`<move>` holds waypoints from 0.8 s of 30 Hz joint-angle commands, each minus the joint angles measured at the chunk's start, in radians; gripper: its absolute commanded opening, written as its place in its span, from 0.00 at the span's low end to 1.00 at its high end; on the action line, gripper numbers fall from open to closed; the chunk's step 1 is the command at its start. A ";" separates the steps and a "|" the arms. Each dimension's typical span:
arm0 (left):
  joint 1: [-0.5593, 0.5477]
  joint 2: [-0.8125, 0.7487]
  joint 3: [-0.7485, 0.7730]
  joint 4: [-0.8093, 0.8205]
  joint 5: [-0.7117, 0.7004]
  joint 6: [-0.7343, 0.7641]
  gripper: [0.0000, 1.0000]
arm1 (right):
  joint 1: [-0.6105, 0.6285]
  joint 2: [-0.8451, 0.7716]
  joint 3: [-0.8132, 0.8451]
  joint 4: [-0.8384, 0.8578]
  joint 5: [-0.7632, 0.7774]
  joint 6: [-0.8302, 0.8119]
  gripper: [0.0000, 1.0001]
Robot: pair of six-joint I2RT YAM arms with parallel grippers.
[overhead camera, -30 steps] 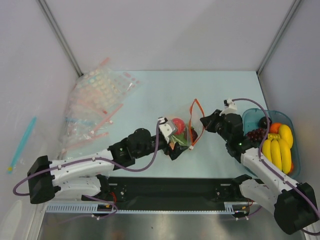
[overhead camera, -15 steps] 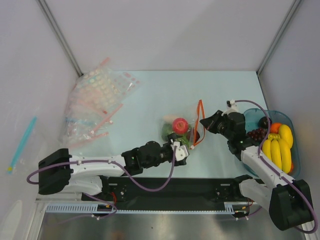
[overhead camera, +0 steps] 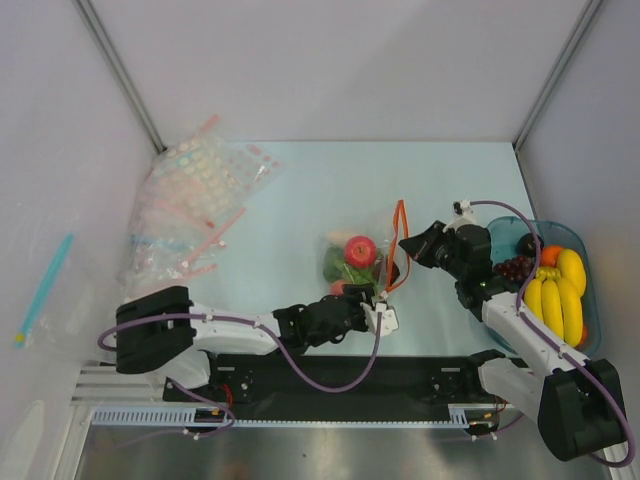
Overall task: Place the food in the zip-top bag and seal the zipper
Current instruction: Zip the zipper food storage bag at the center of the board.
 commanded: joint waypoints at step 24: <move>-0.001 -0.096 0.064 -0.009 -0.007 -0.038 0.00 | -0.005 -0.102 0.001 0.002 0.017 -0.042 0.07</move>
